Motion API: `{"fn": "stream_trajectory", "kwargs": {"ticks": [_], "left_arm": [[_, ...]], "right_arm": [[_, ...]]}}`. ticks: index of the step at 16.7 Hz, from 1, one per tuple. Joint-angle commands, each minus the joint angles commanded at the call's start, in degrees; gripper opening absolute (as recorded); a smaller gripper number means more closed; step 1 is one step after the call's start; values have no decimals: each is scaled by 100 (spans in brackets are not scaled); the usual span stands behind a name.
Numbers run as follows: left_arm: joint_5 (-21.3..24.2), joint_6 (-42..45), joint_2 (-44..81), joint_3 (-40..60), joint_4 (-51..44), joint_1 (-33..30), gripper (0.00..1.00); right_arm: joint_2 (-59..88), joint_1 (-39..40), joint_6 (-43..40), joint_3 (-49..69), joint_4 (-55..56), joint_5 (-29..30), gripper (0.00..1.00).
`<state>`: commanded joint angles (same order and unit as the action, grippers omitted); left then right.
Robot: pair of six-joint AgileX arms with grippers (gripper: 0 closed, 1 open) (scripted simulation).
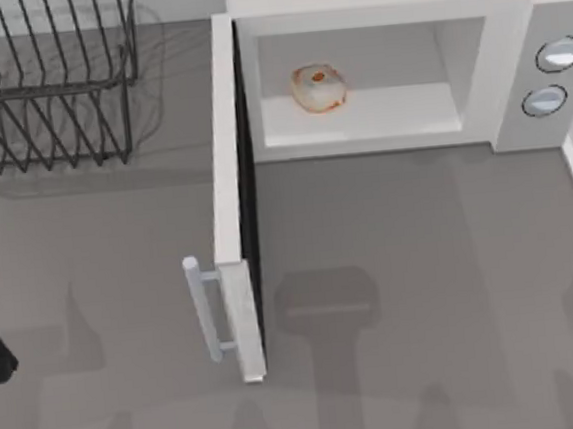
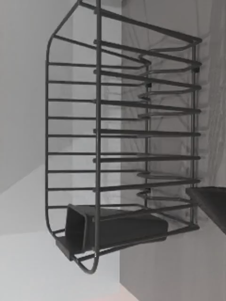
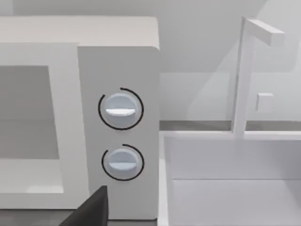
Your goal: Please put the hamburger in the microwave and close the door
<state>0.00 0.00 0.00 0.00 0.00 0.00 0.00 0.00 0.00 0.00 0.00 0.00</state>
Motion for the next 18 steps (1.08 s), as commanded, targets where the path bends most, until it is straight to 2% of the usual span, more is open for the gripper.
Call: {"fn": "stream_trajectory", "kwargs": {"ticks": [11, 18], "left_arm": [[0, 0, 0, 0, 0, 0, 2], [0, 0, 0, 0, 0, 0, 0]], "right_arm": [[0, 0, 0, 0, 0, 0, 100], [0, 0, 0, 0, 0, 0, 100]]}}
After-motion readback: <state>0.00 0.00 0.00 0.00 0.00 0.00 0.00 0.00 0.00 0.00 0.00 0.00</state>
